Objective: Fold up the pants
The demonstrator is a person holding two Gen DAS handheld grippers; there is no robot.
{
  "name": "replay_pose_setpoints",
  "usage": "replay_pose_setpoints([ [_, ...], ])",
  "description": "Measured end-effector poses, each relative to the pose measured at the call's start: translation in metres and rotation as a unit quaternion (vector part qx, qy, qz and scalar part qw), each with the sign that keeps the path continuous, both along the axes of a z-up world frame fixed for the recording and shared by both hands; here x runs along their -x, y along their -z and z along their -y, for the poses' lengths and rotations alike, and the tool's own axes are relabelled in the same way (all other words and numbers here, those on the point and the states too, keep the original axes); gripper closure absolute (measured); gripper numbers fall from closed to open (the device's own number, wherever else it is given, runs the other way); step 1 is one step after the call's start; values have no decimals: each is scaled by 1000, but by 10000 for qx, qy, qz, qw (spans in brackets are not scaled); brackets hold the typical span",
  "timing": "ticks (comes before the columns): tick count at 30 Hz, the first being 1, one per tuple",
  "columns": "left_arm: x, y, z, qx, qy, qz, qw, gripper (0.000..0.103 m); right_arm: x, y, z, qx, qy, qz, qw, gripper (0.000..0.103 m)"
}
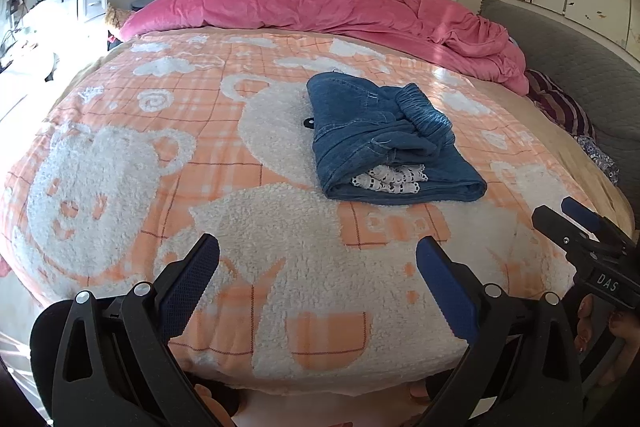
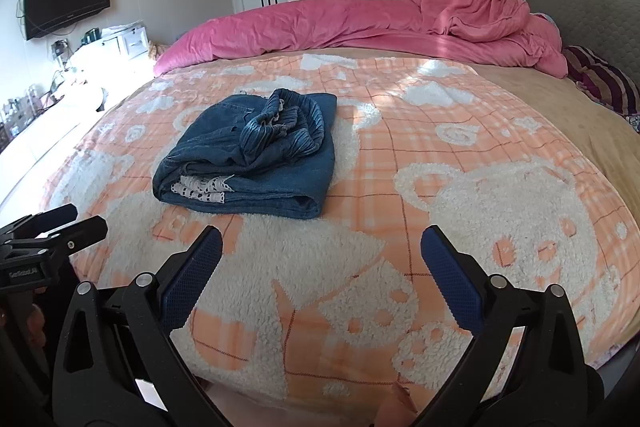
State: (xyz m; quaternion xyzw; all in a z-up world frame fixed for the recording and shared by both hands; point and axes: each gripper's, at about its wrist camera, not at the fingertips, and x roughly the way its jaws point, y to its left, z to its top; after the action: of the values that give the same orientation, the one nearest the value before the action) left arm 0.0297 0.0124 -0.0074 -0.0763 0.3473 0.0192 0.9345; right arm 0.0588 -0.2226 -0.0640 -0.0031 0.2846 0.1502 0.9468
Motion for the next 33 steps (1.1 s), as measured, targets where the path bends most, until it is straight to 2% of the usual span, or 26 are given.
replay_pose_setpoints([
  [33,-5,4,1,-66,-45,-209,9997,5,0,1,1,22,38,-33,10000,9],
])
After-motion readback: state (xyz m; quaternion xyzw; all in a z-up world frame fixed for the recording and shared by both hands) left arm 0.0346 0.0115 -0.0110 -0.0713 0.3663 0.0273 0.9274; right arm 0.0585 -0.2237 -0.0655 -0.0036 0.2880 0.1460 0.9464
